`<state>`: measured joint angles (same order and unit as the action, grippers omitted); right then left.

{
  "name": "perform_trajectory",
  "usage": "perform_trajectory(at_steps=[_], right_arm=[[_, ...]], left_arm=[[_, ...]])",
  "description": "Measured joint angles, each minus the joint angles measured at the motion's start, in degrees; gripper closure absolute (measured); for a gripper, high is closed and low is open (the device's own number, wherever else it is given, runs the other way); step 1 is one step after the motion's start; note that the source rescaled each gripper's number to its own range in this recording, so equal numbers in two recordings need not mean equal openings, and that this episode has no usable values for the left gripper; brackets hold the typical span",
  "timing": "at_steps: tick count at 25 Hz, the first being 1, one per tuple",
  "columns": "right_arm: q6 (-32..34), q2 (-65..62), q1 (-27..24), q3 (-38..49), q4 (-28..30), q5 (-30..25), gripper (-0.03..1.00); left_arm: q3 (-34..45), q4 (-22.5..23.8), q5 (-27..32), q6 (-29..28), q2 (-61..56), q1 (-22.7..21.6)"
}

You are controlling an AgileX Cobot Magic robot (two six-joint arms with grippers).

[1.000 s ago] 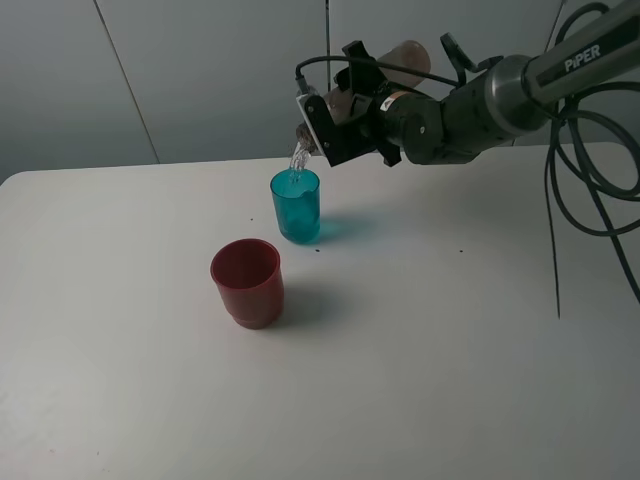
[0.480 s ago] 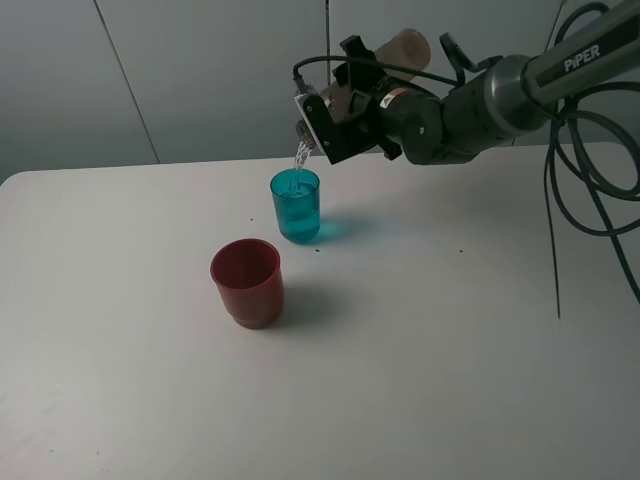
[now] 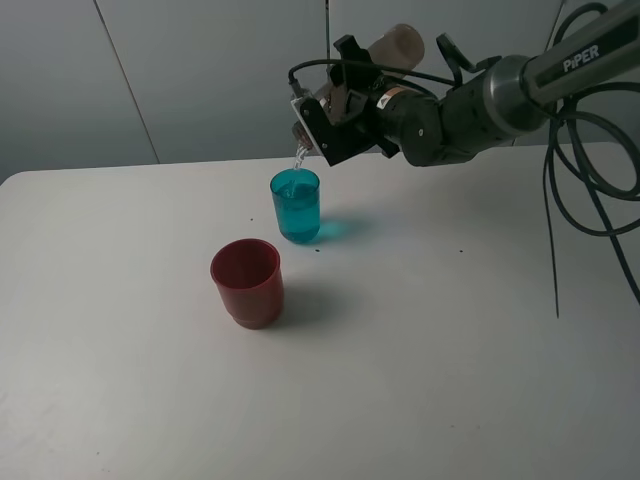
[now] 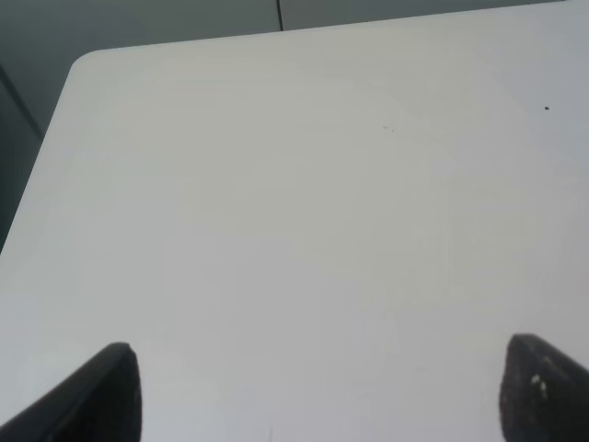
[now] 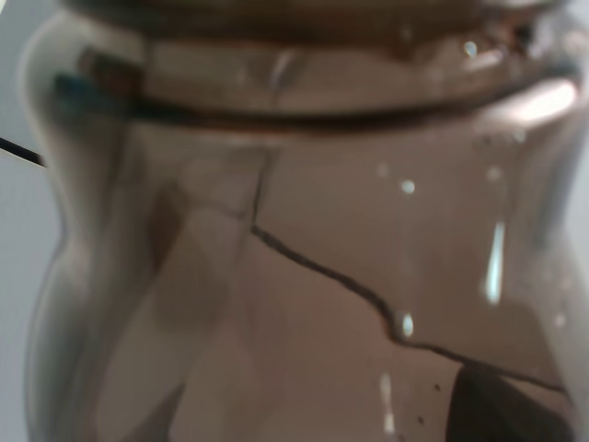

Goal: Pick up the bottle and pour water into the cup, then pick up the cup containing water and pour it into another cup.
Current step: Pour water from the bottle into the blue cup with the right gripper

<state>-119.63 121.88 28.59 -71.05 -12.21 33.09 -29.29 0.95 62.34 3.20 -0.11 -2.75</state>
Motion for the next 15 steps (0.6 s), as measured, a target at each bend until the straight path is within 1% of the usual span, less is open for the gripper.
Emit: perform_trajectory(at_steps=[11,15], right_arm=[[0.0,0.0,0.1,0.0,4.1,0.2,0.96],[0.0,0.0,0.1,0.0,4.3,0.3,0.96]], left_arm=[[0.0,0.0,0.0,0.0,0.0,0.0],[0.0,0.0,0.0,0.0,0.0,0.0]])
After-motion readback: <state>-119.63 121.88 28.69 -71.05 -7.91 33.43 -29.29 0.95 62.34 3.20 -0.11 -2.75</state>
